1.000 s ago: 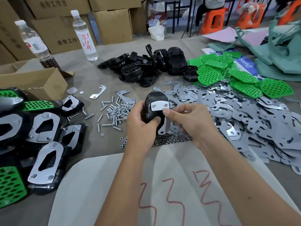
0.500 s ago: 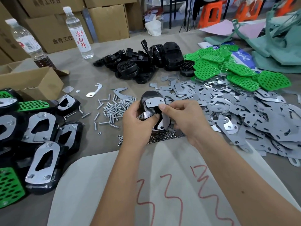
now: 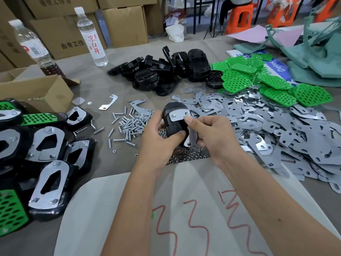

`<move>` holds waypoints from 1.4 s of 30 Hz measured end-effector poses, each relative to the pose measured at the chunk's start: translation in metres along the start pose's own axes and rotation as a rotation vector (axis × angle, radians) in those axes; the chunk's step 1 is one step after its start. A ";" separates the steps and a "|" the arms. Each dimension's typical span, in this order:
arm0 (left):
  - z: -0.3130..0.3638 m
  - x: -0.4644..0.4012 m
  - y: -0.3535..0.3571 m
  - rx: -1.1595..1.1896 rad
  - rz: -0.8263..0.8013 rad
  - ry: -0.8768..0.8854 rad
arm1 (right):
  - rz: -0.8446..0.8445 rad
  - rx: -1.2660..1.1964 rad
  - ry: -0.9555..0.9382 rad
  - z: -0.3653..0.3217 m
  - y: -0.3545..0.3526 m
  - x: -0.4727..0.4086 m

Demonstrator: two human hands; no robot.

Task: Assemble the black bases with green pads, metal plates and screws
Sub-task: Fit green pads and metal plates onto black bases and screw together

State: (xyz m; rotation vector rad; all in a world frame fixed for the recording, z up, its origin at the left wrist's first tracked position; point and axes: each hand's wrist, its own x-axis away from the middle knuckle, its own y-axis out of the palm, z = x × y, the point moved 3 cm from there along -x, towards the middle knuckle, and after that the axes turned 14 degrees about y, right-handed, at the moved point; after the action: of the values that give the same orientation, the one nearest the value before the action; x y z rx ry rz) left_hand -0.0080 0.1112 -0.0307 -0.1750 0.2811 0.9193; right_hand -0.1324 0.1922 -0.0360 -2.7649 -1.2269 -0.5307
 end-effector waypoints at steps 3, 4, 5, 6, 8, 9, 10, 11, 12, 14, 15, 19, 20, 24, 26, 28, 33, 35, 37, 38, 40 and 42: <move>-0.002 0.002 0.004 0.066 0.025 -0.071 | 0.046 -0.003 -0.007 0.000 -0.002 -0.003; -0.003 0.003 0.005 0.092 0.043 -0.095 | 0.065 -0.012 -0.016 0.001 -0.002 -0.004; -0.004 0.004 0.005 0.110 0.060 -0.108 | 0.083 -0.014 -0.028 0.001 -0.003 -0.005; -0.005 0.005 0.006 0.122 0.072 -0.114 | 0.095 -0.012 -0.039 0.002 -0.003 -0.006; -0.005 0.006 0.007 0.128 0.071 -0.117 | 0.100 -0.015 -0.051 0.003 -0.002 -0.007; -0.005 0.007 0.007 0.126 0.062 -0.119 | 0.099 -0.019 -0.052 0.003 -0.002 -0.007; -0.005 0.007 0.008 0.126 0.050 -0.119 | 0.101 -0.022 -0.051 0.003 -0.003 -0.008; -0.004 0.007 0.008 0.127 0.037 -0.119 | 0.105 -0.025 -0.049 0.004 -0.003 -0.008; -0.003 0.007 0.009 0.131 0.024 -0.120 | 0.107 -0.031 -0.048 0.003 -0.004 -0.008; -0.003 0.007 0.009 0.137 0.005 -0.126 | 0.098 -0.045 -0.049 0.003 -0.005 -0.007; -0.002 0.007 0.008 0.140 0.000 -0.131 | 0.091 -0.050 -0.050 0.003 -0.004 -0.007; -0.002 0.007 0.008 0.138 0.005 -0.157 | 0.087 -0.066 -0.061 0.002 -0.002 -0.006; -0.002 0.007 0.007 0.139 0.005 -0.160 | 0.092 -0.068 -0.064 0.003 -0.001 -0.005; -0.002 0.008 0.009 0.148 0.012 -0.157 | 0.129 -0.050 -0.093 0.003 -0.001 -0.004; -0.003 0.008 0.010 0.159 0.047 -0.156 | 0.143 -0.021 -0.120 0.004 0.001 -0.004; -0.004 0.008 0.011 0.172 0.089 -0.168 | 0.142 0.018 -0.145 0.004 0.003 -0.003; -0.005 0.006 0.007 0.202 0.152 -0.205 | 0.123 0.063 -0.167 0.006 0.005 -0.005; -0.003 0.006 0.008 0.197 0.170 -0.197 | 0.126 0.076 -0.167 0.007 0.006 -0.005; -0.001 0.008 0.011 0.163 0.171 -0.167 | 0.130 0.083 -0.155 0.008 0.004 -0.006; 0.000 0.009 0.011 0.139 0.163 -0.148 | 0.125 0.070 -0.136 0.008 0.004 -0.007; 0.001 0.010 0.012 0.114 0.135 -0.125 | 0.125 0.041 -0.109 0.010 0.002 -0.007; 0.001 0.011 0.013 0.112 0.123 -0.132 | 0.129 0.024 -0.119 0.009 0.002 -0.007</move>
State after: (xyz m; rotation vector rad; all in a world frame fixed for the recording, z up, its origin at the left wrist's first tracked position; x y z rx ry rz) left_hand -0.0123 0.1277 -0.0331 0.0063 0.2214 1.0293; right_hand -0.1328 0.1881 -0.0469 -2.8672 -1.0575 -0.3430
